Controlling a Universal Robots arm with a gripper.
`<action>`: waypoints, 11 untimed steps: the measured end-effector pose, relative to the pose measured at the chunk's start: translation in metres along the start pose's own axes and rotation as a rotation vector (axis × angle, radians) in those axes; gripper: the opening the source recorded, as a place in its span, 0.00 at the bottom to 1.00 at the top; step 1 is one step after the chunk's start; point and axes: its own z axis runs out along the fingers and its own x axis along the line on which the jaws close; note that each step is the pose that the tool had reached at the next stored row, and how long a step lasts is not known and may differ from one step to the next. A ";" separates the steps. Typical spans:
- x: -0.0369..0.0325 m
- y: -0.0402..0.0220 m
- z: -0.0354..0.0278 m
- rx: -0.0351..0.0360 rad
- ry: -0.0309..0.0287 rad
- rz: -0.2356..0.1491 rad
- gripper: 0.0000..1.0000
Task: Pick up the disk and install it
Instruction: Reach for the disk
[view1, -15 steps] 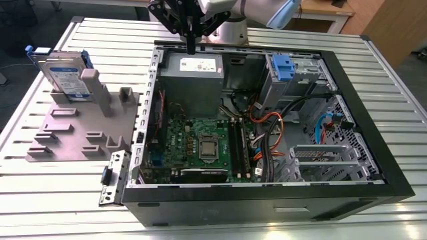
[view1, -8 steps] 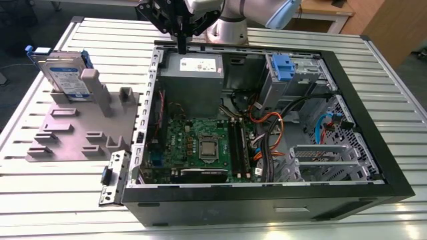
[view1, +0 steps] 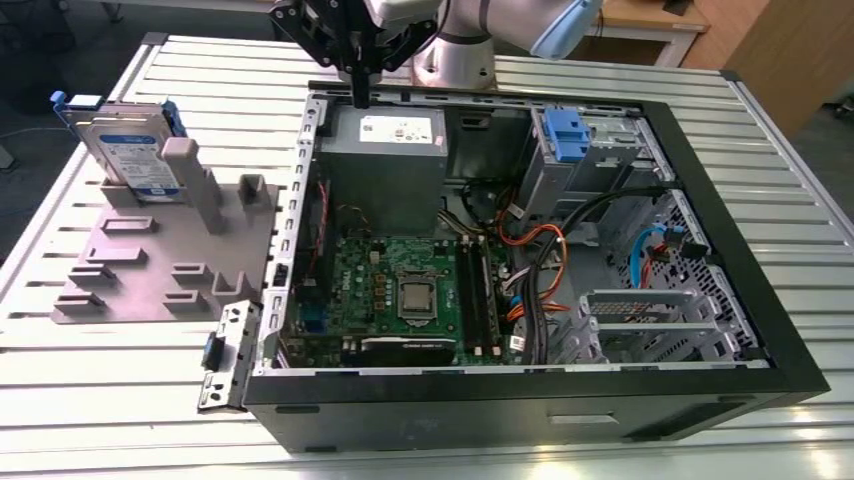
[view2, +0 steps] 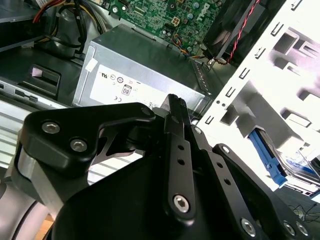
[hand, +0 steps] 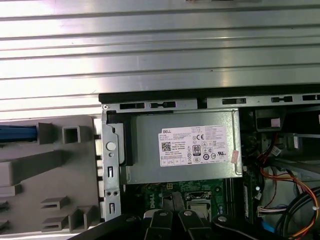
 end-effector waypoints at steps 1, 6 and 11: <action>0.0003 0.0000 0.0000 0.0000 0.0000 0.000 0.11; 0.0031 -0.0002 -0.0001 0.0001 0.0001 0.000 0.11; 0.0037 -0.0003 -0.0001 0.0000 0.0000 0.000 0.11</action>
